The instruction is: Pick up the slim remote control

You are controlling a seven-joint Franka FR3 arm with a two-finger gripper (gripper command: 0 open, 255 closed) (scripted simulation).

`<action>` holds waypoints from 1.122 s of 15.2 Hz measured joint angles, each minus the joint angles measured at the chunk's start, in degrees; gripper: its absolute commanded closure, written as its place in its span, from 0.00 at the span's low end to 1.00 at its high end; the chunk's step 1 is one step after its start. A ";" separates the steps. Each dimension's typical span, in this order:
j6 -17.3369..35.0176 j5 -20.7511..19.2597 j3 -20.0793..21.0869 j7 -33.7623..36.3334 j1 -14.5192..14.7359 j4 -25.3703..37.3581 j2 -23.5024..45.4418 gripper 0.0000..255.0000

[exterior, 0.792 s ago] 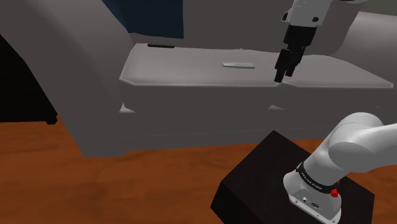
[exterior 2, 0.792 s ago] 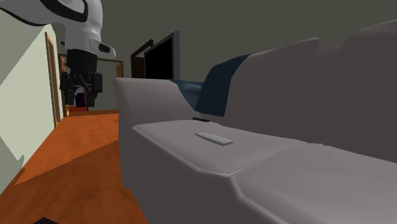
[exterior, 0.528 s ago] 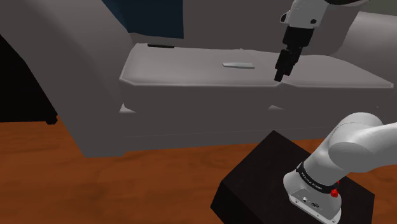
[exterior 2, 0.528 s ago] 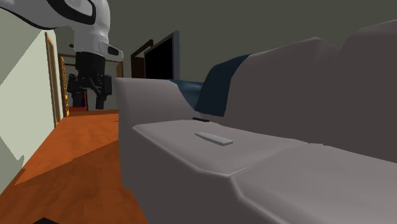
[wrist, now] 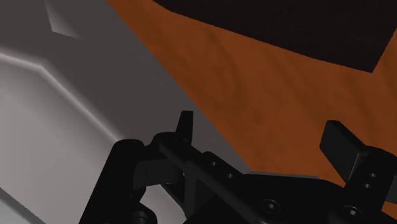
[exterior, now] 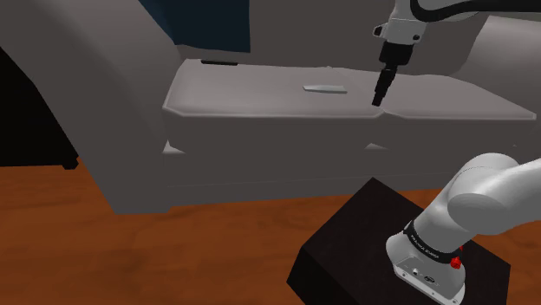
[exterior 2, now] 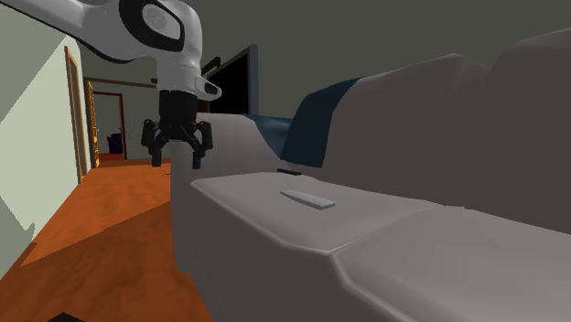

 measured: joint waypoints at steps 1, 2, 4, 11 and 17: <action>0.94 -0.73 -1.24 -2.35 0.06 0.71 1.34 0.00; 2.17 -1.30 -2.43 -4.59 0.23 1.51 3.11 0.00; 4.64 -2.14 -4.73 -9.06 0.60 3.42 6.93 0.00; 11.49 -2.06 -11.63 -24.72 2.03 10.95 19.45 0.00; 15.46 2.71 -15.92 -39.00 2.59 21.95 33.62 0.00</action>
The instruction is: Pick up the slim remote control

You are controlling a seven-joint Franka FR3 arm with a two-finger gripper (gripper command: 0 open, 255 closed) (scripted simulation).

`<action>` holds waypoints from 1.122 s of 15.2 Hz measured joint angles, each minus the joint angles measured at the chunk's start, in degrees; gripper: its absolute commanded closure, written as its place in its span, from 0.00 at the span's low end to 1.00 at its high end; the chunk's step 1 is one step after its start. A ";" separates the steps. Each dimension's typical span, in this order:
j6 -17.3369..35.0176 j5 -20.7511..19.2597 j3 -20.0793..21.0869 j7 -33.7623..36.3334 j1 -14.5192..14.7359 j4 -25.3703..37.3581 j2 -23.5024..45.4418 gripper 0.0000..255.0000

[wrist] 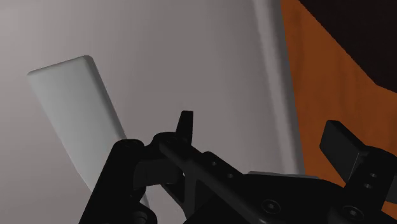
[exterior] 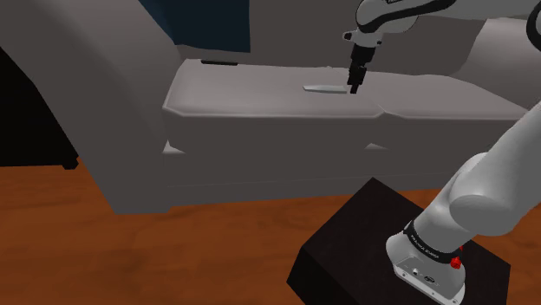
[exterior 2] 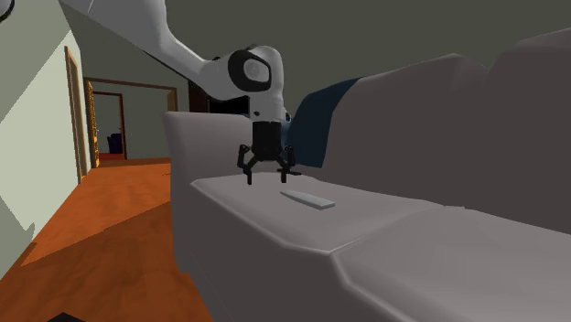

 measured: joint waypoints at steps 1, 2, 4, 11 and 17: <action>0.09 1.13 -0.42 -2.43 -0.16 2.35 2.48 0.00; 0.38 2.09 -0.66 -4.63 -0.36 4.06 4.47 0.00; 0.63 4.59 -0.89 -9.05 -1.03 8.80 9.55 0.00; -2.02 12.16 1.01 -22.19 -5.88 28.67 26.83 0.00; -0.54 13.99 2.12 -25.44 -7.61 32.38 31.92 0.00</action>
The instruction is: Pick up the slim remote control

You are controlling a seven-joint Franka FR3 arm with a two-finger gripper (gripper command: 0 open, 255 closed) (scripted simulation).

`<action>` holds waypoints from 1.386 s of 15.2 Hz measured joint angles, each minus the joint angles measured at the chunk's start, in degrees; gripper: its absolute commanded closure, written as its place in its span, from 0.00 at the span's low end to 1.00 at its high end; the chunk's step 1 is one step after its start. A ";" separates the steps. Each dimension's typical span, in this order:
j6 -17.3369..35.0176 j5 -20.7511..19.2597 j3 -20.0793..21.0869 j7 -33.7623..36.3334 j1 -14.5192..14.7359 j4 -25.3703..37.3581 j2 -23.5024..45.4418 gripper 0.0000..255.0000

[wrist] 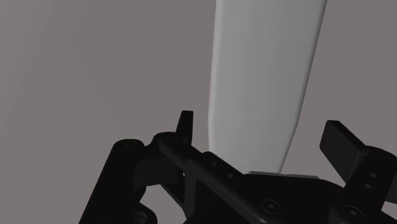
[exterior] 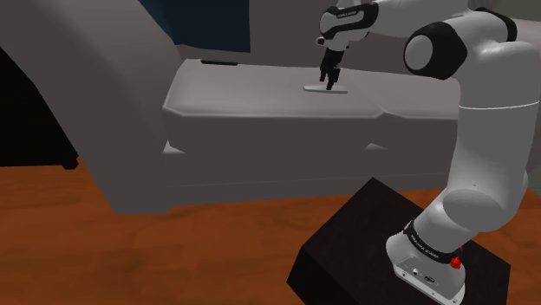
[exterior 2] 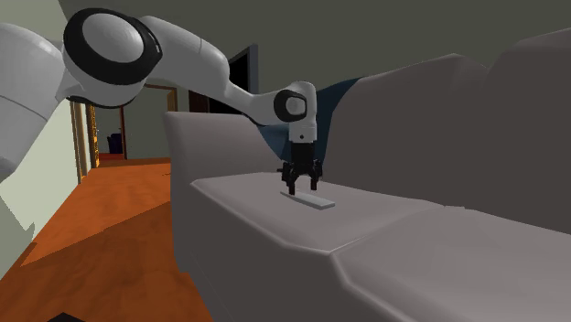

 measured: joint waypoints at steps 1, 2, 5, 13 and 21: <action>0.71 0.10 0.05 -0.12 -0.02 -0.53 0.22 0.00; 1.25 0.17 0.10 -0.15 0.01 -0.92 0.37 0.00; 2.34 0.30 0.16 -0.29 0.03 -1.79 0.58 1.00; 2.47 0.31 0.16 -0.30 0.04 -1.92 0.54 1.00; -1.71 -0.12 -0.08 0.05 -0.15 1.57 -0.19 1.00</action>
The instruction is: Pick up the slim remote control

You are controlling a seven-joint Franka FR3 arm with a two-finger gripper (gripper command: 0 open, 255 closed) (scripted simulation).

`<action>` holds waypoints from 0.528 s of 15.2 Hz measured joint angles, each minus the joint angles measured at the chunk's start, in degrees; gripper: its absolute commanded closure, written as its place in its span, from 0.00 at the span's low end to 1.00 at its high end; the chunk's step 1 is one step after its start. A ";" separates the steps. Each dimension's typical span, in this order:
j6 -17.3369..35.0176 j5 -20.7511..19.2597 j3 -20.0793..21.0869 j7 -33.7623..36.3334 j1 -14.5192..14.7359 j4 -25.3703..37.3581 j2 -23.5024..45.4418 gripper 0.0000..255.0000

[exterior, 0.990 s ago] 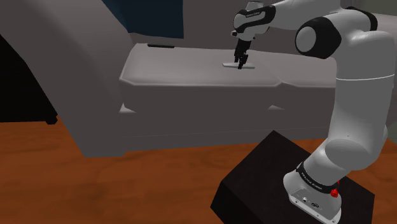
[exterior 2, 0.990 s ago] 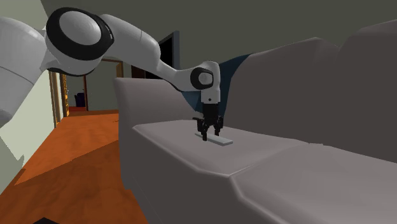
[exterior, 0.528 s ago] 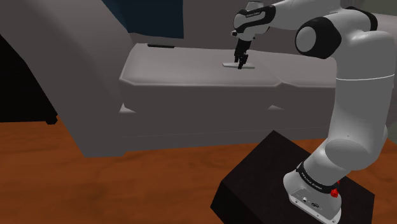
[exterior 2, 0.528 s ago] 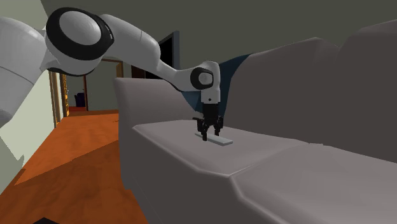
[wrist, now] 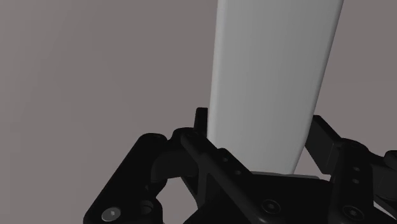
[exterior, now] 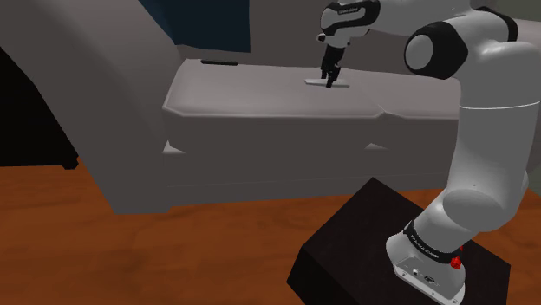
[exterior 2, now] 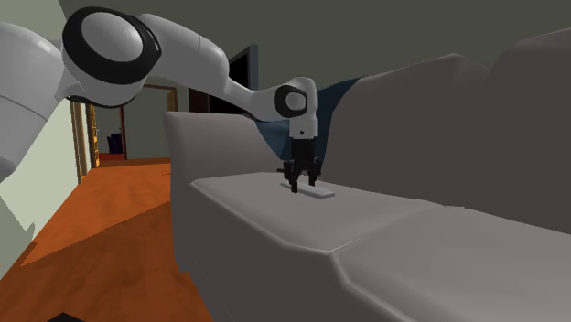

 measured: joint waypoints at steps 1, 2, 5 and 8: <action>-0.64 -0.04 -0.04 0.02 -0.07 0.59 -0.06 1.00; -1.39 -0.09 -0.07 0.08 -0.13 1.30 -0.11 1.00; -3.65 -0.12 -0.13 0.15 -0.45 3.68 -0.01 1.00; -5.93 -0.18 -0.17 0.37 -0.64 6.02 0.01 1.00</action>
